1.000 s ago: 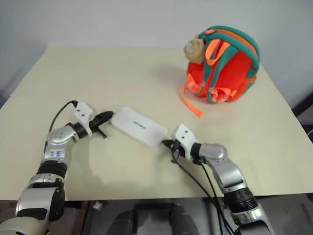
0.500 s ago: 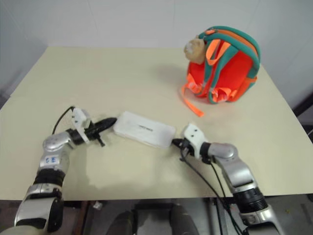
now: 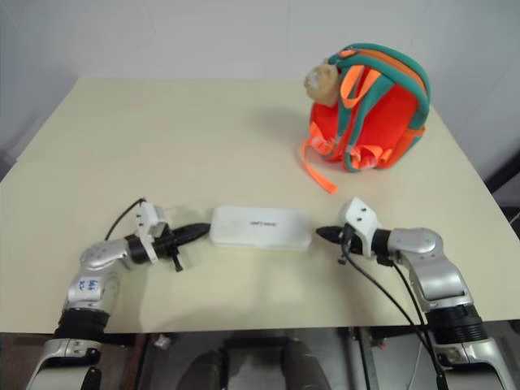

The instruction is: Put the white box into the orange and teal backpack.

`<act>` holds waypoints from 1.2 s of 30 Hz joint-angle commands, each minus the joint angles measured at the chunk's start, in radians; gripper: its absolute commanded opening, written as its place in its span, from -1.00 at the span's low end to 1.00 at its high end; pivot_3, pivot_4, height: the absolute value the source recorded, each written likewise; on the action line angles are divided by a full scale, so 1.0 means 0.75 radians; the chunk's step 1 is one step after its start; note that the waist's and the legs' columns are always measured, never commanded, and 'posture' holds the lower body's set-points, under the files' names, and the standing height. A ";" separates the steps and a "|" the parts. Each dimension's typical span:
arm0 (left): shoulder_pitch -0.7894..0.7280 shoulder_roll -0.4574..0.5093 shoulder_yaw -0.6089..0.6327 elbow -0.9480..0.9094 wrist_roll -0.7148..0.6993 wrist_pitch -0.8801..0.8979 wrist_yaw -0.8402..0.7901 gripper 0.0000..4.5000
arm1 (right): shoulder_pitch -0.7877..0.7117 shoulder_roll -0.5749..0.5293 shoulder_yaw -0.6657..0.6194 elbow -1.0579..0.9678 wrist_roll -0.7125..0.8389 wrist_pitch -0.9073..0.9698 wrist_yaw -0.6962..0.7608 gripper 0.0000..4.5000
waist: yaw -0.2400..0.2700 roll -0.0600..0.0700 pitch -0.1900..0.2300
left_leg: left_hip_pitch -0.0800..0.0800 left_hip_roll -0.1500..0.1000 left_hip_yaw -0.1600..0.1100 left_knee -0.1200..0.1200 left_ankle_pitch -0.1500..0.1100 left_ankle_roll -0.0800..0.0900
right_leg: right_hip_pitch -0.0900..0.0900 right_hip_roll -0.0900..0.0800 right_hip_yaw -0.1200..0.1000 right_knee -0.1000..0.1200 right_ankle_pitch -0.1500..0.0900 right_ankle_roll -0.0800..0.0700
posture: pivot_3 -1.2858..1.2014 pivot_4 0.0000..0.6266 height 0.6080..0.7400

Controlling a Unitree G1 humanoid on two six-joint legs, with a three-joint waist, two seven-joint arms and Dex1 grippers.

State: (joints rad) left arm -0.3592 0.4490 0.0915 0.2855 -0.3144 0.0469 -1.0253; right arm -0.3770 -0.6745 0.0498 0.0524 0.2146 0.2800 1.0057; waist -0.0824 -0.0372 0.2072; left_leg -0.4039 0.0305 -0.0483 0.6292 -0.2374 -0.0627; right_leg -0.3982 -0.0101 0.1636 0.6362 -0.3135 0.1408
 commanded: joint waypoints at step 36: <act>-0.333 0.254 -0.031 0.012 -0.247 1.095 -0.029 0.92 | -0.350 -0.208 -0.061 -0.157 0.429 1.113 0.105 0.96 | 0.000 0.005 0.004 | -0.010 0.000 0.000 -0.002 -0.001 -0.001 | -0.015 0.000 0.000 0.004 -0.003 -0.002 | 0.03 -0.52 1.00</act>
State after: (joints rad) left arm -0.5924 0.6466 0.0699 0.3161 -0.4872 0.8356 -1.0738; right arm -0.6167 -0.8333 0.0325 -0.0252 0.4955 1.0706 1.0974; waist -0.0820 -0.0334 0.2101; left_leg -0.4116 0.0306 -0.0482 0.6282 -0.2382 -0.0634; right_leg -0.4094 -0.0102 0.1634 0.6403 -0.3161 0.1393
